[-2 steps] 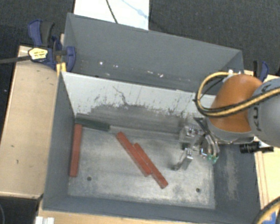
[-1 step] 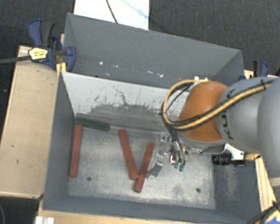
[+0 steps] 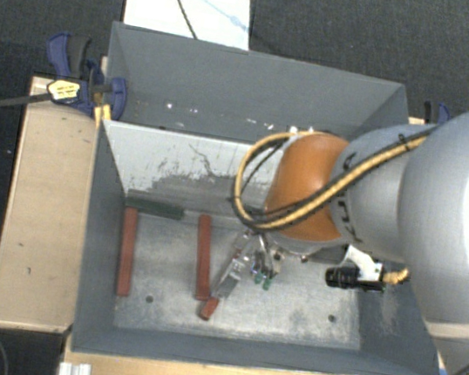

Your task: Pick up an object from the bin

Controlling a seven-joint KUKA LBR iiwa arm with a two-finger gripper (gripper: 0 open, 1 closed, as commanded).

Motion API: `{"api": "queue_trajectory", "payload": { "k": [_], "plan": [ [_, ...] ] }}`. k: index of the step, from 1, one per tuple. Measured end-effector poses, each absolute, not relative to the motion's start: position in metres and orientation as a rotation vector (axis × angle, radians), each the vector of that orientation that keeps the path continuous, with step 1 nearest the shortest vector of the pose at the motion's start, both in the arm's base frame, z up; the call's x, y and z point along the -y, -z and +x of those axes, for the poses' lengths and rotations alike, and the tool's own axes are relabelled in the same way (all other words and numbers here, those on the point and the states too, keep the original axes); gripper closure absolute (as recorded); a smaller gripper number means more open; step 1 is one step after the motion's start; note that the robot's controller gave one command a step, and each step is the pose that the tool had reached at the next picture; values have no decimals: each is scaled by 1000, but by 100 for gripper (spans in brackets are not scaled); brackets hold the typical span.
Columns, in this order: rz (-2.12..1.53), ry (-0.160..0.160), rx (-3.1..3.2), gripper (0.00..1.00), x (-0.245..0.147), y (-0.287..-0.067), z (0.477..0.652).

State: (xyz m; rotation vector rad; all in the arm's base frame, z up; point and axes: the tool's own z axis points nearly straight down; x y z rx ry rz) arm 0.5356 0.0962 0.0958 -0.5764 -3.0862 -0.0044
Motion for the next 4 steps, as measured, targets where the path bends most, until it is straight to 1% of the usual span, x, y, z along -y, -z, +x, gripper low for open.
{"api": "queue_trajectory", "payload": {
  "k": [1,2,3,4],
  "plan": [
    [-890,-2,3008,0,-37,-70,549],
    [-907,4,3011,0,-79,-70,551],
    [-905,1,3011,100,-77,-71,551],
    [-990,9,2986,100,-137,-112,561]
  ]
}}
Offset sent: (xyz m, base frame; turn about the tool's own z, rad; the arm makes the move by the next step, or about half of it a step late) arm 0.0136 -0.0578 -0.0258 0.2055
